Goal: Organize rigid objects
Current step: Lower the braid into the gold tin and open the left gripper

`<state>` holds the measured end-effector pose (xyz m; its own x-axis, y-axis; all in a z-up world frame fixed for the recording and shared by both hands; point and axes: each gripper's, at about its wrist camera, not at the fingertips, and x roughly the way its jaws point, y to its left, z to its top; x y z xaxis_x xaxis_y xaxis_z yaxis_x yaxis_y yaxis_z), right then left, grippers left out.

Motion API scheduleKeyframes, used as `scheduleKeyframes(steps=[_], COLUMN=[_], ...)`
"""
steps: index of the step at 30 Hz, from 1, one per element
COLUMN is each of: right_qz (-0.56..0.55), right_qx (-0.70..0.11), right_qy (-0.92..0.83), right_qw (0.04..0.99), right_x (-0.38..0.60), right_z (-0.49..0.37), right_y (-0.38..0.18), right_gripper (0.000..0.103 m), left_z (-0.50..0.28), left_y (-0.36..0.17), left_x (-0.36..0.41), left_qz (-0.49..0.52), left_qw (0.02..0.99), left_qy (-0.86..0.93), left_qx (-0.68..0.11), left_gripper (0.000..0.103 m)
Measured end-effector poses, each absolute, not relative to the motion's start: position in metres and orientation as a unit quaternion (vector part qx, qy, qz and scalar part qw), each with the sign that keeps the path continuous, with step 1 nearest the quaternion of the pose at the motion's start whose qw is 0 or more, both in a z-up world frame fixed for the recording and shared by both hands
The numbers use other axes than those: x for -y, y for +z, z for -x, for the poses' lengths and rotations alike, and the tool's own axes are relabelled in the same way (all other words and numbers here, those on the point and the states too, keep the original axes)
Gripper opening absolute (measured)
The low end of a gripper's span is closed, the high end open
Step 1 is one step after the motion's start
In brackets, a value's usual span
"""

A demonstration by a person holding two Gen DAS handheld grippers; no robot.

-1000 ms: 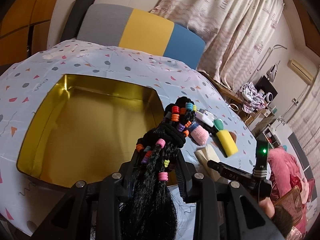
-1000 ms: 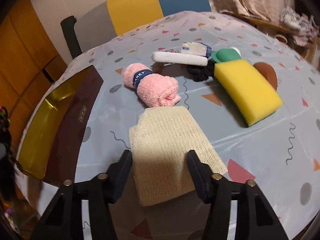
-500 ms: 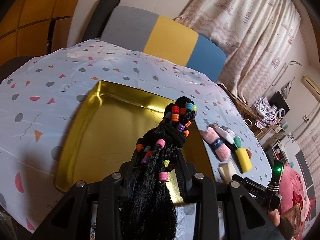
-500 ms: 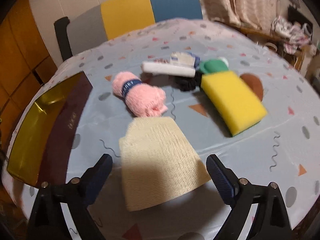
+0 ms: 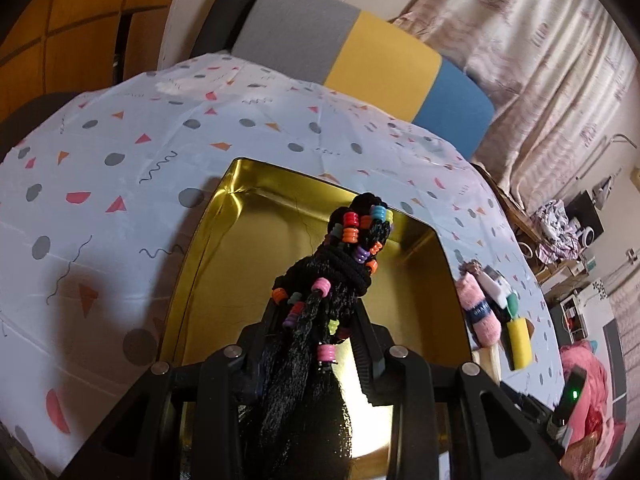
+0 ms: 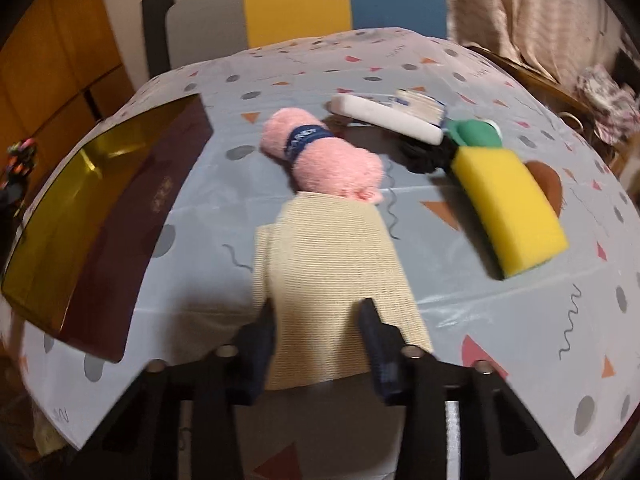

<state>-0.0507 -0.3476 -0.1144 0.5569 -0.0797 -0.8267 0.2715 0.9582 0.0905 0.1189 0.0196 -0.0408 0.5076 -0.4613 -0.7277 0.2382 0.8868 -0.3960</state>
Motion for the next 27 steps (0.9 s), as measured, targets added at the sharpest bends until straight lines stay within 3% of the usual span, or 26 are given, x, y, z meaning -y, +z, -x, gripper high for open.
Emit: scheduleKeyframes(steps=[5,11,13,15,22,23,24,25,26,27], right_qz=[-0.120,-0.166,-0.172,-0.180,-0.194,-0.195,-0.194,-0.193,-0.190,-0.184], right_qx=[-0.456,-0.446,-0.441,-0.439,-0.426,-0.424,-0.423,-0.420,-0.416,-0.409], right_qy=[-0.093,-0.096,-0.098,-0.098,-0.091,-0.091,-0.092,-0.092,-0.097,-0.108], right_qw=[0.877,0.874,0.875,0.875,0.879,0.880,0.881,0.882,0.884,0.887], right_x=[0.342,0.352,0.354,0.356,0.359,0.359,0.360,0.360,0.361,0.361], right_z=[0.049,0.059,0.061,0.061,0.063,0.063,0.062,0.063,0.064,0.065], right_y=[-0.113,-0.108,-0.106,-0.106,-0.101,-0.100,-0.099,-0.098,-0.096,-0.094], right_gripper=[0.018,0.016,0.016,0.016,0.018,0.030,0.051,0.063,0.082,0.092], left_z=[-0.144,-0.177,-0.189,-0.197,-0.187,-0.182,-0.178,-0.173,-0.166,-0.161], left_y=[-0.050,-0.062,-0.066,-0.068,-0.053,-0.051,-0.048,-0.045,-0.043,-0.040], left_x=[-0.022,-0.024,-0.025,-0.025,-0.018,-0.018,-0.019,-0.019,-0.019,-0.019], left_qz=[0.137,0.147,0.150,0.154,0.123,0.119,0.116,0.113,0.110,0.107], left_qw=[0.852,0.842,0.841,0.839,0.856,0.860,0.863,0.867,0.870,0.873], left_qy=[-0.185,-0.159,-0.141,-0.135,-0.148,-0.149,-0.149,-0.149,-0.151,-0.152], left_qx=[-0.471,-0.494,-0.500,-0.505,-0.479,-0.473,-0.468,-0.463,-0.456,-0.451], left_gripper=[0.033,0.038,0.052,0.058,0.061,0.061,0.061,0.061,0.061,0.061])
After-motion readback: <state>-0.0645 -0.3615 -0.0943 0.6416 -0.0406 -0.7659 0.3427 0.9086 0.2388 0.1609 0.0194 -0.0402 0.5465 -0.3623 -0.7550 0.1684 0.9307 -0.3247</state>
